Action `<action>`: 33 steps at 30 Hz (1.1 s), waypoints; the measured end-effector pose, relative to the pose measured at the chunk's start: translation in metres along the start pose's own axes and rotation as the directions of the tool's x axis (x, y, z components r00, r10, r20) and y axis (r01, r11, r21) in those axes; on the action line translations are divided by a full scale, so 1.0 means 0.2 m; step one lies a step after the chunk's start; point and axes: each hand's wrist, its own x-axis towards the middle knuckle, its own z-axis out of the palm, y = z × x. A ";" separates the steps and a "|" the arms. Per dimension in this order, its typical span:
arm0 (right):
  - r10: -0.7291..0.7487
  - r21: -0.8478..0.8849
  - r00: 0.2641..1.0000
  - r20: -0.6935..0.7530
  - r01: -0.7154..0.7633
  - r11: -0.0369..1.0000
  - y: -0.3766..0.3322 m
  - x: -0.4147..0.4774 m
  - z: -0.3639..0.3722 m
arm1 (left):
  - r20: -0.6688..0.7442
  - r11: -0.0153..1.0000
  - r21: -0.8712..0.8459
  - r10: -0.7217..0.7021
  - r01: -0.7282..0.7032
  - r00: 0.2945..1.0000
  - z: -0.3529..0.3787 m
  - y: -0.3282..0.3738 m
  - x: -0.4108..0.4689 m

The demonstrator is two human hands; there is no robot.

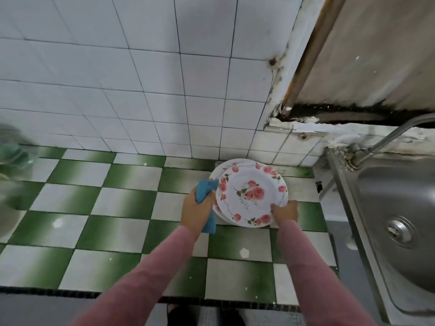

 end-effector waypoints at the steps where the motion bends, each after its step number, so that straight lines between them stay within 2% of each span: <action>1: 0.004 0.028 1.000 -0.001 -0.004 1.000 0.00 0.00 0.00 | 0.012 1.000 0.006 0.008 -0.008 1.000 -0.01 0.00 0.01; 8: 0.051 0.219 0.998 -0.027 -0.044 0.975 0.04 -0.03 -0.06 | 0.024 1.000 -0.023 0.018 -0.018 1.000 -0.05 0.02 0.02; 14: -0.007 0.366 0.998 -0.058 0.028 0.930 0.05 -0.04 -0.14 | -0.008 0.997 -0.059 0.039 -0.040 0.999 -0.06 0.02 0.00; 21: -0.093 0.426 0.986 -0.139 0.144 0.893 0.01 -0.03 -0.21 | -0.062 0.997 -0.063 0.031 -0.035 0.998 -0.03 0.05 -0.01; 33: -0.130 0.442 0.976 -0.174 0.196 0.875 -0.02 -0.02 -0.27 | -0.075 0.997 -0.069 0.033 -0.039 0.997 0.02 0.09 -0.05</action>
